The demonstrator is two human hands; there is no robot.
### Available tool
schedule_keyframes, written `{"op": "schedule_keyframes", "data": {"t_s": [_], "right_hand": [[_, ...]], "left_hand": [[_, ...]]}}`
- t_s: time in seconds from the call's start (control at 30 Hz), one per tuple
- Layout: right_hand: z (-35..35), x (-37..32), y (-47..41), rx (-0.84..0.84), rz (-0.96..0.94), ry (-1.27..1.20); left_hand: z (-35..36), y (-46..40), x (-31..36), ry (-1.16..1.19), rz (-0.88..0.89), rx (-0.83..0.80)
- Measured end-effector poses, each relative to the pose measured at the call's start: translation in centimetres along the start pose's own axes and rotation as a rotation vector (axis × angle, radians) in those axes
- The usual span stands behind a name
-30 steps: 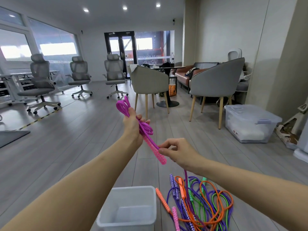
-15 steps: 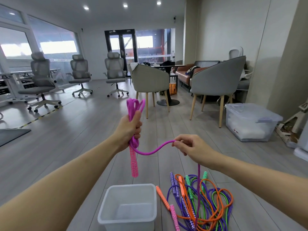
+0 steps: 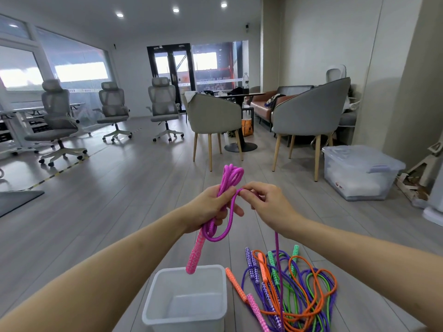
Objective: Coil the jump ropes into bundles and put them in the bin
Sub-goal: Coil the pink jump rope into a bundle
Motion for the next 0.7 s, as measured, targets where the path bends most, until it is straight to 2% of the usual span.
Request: {"op": "schedule_keyframes", "data": {"t_s": [0.13,0.37,0.47,0.7], "right_hand": [[-0.3,0.4,-0.2,0.063,-0.014,0.044],[-2.0,-0.1,0.1,0.219,-0.023,0.225],[-2.3,0.0,-0.1,0.206,-0.061,0.285],[-2.8,0.3,-0.1,0.207,-0.030,0.189]], "left_hand": [[0.2,-0.2,-0.2,0.052,0.001,-0.086],[1.0,-0.5,-0.5,-0.062,-0.016,-0.219],[0.8,-0.4,-0.7,-0.107,-0.051,-0.246],[0.5,-0.2,-0.5,-0.155,-0.041,-0.248]]}}
Point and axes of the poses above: each hand's wrist, its own y-axis away from the middle knuckle, its own z-axis out of the palm, x = y × z, the point moved 3 cm from there along -y, towards the middle knuckle, and after that the axes turned 10 degrees about -y, right-handed, at the moved point
